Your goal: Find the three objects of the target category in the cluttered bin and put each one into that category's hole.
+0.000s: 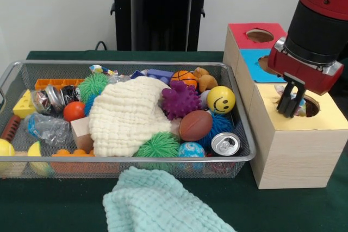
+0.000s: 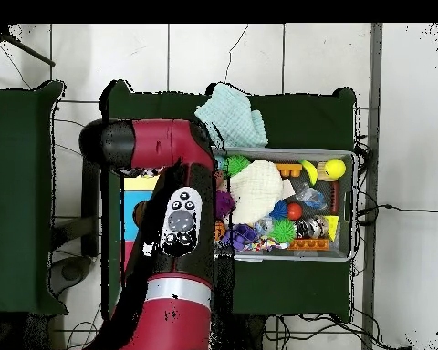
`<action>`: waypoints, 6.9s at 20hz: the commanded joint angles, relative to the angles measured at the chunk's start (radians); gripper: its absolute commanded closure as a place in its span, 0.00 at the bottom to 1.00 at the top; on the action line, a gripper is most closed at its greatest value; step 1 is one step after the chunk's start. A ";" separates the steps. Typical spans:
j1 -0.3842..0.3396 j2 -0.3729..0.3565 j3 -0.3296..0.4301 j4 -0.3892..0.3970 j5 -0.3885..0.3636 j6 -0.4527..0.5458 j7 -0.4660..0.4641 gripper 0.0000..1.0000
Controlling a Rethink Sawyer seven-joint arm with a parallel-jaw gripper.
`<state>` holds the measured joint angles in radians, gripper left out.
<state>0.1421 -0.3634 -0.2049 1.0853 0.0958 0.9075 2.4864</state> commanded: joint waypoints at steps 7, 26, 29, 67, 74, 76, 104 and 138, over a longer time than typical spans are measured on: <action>0.021 0.053 0.070 0.117 0.004 -0.034 0.101 1.00; 0.007 -0.065 0.084 0.189 0.028 0.060 0.052 1.00; 0.009 -0.086 0.089 0.225 0.032 0.051 0.048 1.00; 0.021 0.188 0.097 0.068 0.013 -0.167 0.062 1.00; -0.015 0.072 0.075 0.116 -0.002 -0.103 0.006 1.00; -0.024 0.051 0.069 0.115 -0.004 -0.083 -0.005 1.00; -0.053 0.020 0.065 0.047 -0.016 -0.009 -0.032 1.00; -0.084 -0.045 0.062 0.009 -0.046 0.133 -0.083 1.00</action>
<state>0.1257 -0.3499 -0.1633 1.1100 0.1106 0.8982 2.4864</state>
